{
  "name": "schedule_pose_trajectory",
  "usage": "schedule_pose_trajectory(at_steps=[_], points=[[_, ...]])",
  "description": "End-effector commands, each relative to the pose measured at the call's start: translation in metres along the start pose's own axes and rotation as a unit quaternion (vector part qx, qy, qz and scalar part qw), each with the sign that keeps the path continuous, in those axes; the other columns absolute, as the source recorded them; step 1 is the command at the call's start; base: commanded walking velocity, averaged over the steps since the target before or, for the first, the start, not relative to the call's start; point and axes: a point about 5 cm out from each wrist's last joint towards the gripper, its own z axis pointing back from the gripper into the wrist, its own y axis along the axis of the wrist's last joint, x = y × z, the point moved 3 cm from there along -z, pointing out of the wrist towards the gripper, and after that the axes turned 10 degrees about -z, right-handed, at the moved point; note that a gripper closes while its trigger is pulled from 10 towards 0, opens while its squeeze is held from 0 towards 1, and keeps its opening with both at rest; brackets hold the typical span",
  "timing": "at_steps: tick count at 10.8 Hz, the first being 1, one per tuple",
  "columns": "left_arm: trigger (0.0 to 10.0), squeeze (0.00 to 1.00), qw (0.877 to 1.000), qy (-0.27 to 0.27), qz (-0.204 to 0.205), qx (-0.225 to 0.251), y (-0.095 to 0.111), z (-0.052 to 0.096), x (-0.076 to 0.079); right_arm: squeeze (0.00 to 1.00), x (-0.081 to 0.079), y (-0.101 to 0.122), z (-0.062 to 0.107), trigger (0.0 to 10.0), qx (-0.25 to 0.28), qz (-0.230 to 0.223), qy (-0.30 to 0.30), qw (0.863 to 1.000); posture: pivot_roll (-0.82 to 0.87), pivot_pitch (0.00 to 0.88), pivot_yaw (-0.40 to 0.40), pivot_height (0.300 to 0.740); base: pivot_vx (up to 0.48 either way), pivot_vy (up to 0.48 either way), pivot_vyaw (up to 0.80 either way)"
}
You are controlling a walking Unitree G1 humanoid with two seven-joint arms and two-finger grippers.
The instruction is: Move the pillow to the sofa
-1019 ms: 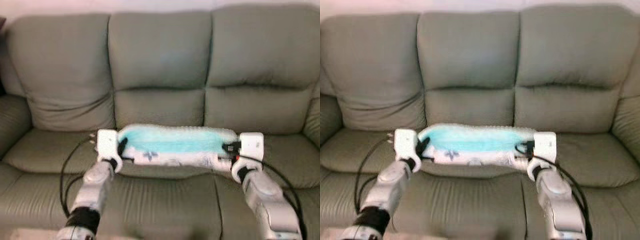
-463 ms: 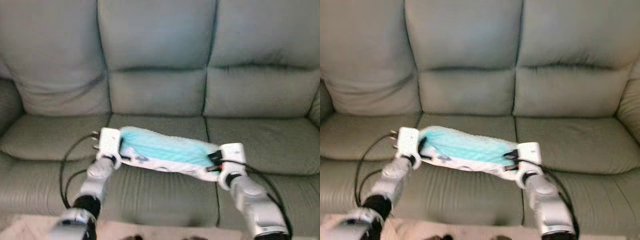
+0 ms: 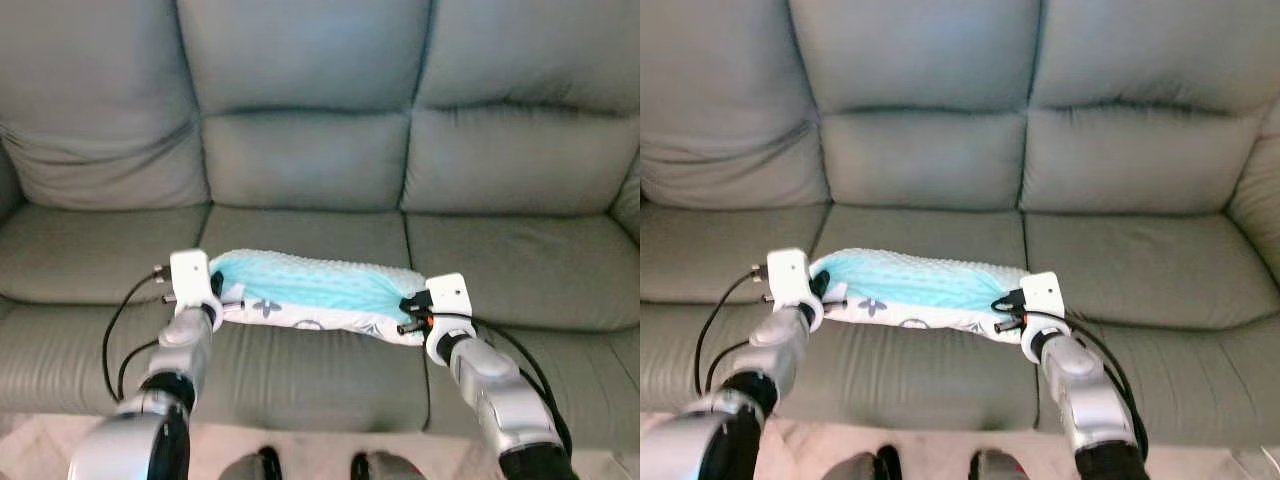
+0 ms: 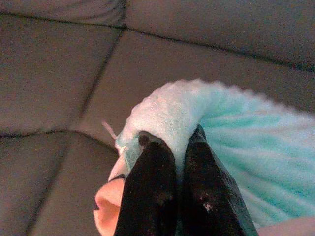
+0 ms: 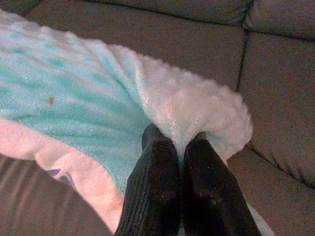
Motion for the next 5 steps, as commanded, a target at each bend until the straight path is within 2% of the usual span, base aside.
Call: schedule_pose_trajectory(at_steps=[1, 4, 5], points=[[10.0, 0.0, 1.0, 0.011, 0.015, 0.01, 0.011, -0.003, -0.01, 0.0, 0.015, 0.012, 0.0, 10.0, 0.027, -0.002, -0.027, 0.999, -0.25, 0.284, 0.022, 0.74, 0.0, 0.0, 0.0], [10.0, 0.0, 0.993, 0.009, 0.054, 0.101, 0.071, -0.011, -0.01, 0.0, 0.021, 0.082, -0.003, 10.0, 0.174, 0.034, -0.047, 0.983, -0.27, 0.312, 0.023, 0.74, 0.0, 0.0, 0.0], [10.0, 0.0, 0.992, 0.02, 0.071, 0.105, 0.075, -0.012, -0.013, 0.0, 0.023, 0.087, -0.006, 10.0, 0.184, 0.033, -0.052, 0.981, -0.27, 0.319, 0.023, 0.74, 0.0, 0.0, 0.0]])
